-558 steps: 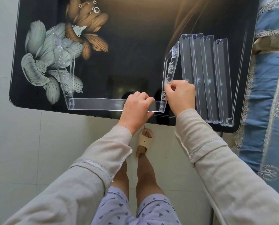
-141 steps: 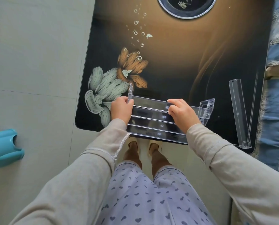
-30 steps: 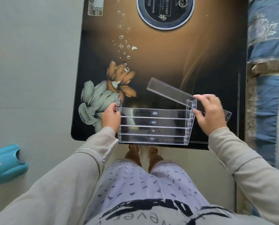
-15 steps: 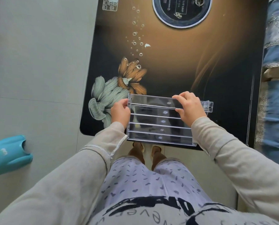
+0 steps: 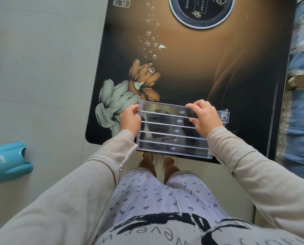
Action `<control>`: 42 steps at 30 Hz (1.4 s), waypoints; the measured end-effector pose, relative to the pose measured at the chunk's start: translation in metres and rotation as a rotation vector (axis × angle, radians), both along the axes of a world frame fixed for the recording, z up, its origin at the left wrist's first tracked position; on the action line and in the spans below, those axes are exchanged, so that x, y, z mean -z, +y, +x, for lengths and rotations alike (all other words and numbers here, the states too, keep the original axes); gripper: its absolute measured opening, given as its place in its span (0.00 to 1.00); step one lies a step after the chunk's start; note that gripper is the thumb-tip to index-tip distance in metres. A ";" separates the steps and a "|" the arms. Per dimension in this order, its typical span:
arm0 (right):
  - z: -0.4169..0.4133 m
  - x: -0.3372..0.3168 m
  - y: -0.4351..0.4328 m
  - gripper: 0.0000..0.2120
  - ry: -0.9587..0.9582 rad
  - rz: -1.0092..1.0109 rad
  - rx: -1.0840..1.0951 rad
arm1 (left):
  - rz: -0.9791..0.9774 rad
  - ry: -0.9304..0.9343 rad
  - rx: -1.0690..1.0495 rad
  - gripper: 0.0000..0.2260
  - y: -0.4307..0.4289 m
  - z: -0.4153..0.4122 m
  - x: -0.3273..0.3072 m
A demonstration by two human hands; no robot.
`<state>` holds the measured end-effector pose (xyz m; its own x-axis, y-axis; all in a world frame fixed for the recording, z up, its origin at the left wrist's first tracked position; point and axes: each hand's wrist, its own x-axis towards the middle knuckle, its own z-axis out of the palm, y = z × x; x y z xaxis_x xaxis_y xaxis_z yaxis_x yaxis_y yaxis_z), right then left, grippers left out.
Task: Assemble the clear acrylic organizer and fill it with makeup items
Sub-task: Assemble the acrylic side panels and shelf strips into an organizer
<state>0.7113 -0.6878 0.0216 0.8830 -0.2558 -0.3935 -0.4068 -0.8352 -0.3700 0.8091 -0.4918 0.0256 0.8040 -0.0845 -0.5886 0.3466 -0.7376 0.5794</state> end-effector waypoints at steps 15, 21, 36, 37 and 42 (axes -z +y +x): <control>0.002 -0.005 0.003 0.21 0.005 -0.037 -0.004 | 0.003 -0.014 0.010 0.18 0.002 0.000 0.000; 0.001 -0.005 0.002 0.21 0.020 -0.021 0.006 | -0.005 -0.024 0.012 0.17 0.002 0.001 -0.002; 0.004 -0.004 0.002 0.21 0.014 -0.048 -0.012 | -0.010 -0.039 0.022 0.16 0.004 0.004 0.001; 0.005 -0.004 0.002 0.21 0.016 -0.057 -0.018 | -0.015 -0.050 0.028 0.15 0.004 0.005 0.001; 0.009 0.000 -0.001 0.21 0.033 -0.073 -0.054 | -0.005 -0.095 0.027 0.12 0.001 0.011 0.003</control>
